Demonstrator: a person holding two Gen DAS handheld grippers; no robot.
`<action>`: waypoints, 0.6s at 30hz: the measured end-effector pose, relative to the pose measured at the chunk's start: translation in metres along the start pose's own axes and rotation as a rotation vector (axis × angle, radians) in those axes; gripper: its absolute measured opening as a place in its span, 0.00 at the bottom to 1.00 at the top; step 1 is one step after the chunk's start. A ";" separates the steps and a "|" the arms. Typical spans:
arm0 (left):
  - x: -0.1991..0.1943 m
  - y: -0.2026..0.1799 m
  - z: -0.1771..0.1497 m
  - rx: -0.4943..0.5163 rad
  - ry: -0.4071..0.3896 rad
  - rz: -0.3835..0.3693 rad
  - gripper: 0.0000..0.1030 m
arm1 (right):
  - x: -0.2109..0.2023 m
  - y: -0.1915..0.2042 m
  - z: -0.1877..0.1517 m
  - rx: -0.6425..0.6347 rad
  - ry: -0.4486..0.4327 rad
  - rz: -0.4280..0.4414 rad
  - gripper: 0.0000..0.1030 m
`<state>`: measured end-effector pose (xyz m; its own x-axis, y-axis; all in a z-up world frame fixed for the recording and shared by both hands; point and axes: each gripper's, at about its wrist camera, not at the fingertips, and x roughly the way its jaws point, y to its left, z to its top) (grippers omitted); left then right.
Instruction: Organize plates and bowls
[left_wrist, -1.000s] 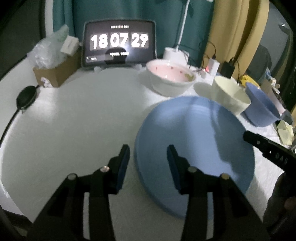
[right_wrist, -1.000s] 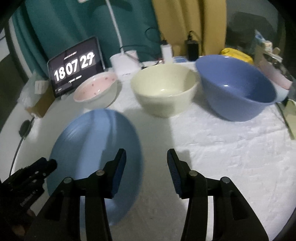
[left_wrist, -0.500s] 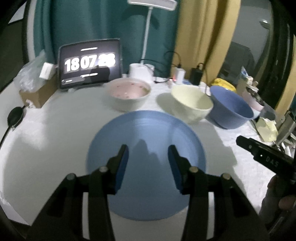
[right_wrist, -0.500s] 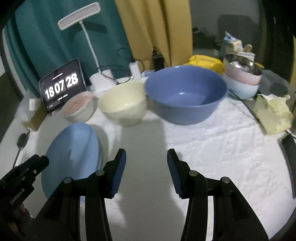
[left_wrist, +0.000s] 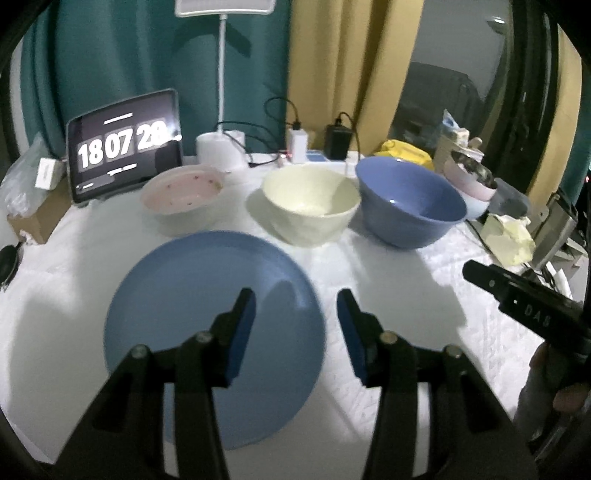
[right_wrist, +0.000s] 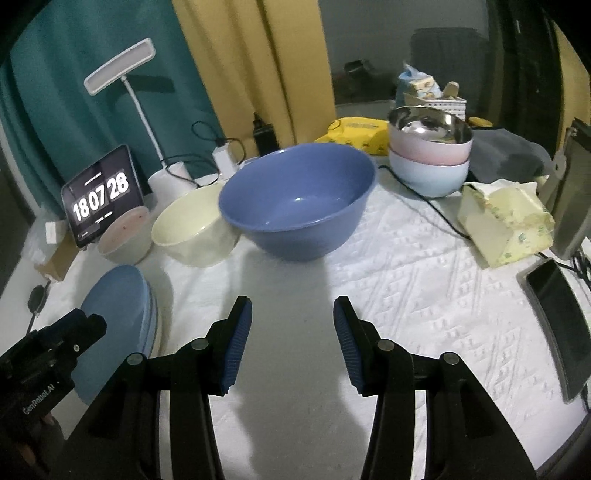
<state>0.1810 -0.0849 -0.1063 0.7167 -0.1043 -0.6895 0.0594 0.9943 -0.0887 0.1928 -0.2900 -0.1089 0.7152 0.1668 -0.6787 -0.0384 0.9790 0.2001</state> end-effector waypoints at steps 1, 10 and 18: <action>0.001 -0.003 0.002 0.004 -0.001 -0.003 0.46 | 0.000 -0.003 0.001 0.002 -0.002 -0.002 0.47; 0.017 -0.032 0.018 0.040 -0.002 -0.039 0.48 | 0.003 -0.024 0.017 0.000 -0.023 -0.014 0.47; 0.038 -0.054 0.033 0.070 -0.001 -0.047 0.54 | 0.013 -0.043 0.036 0.013 -0.047 -0.008 0.47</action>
<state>0.2285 -0.1420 -0.1041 0.7130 -0.1506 -0.6848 0.1409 0.9875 -0.0705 0.2287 -0.3344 -0.1006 0.7476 0.1533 -0.6463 -0.0237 0.9785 0.2046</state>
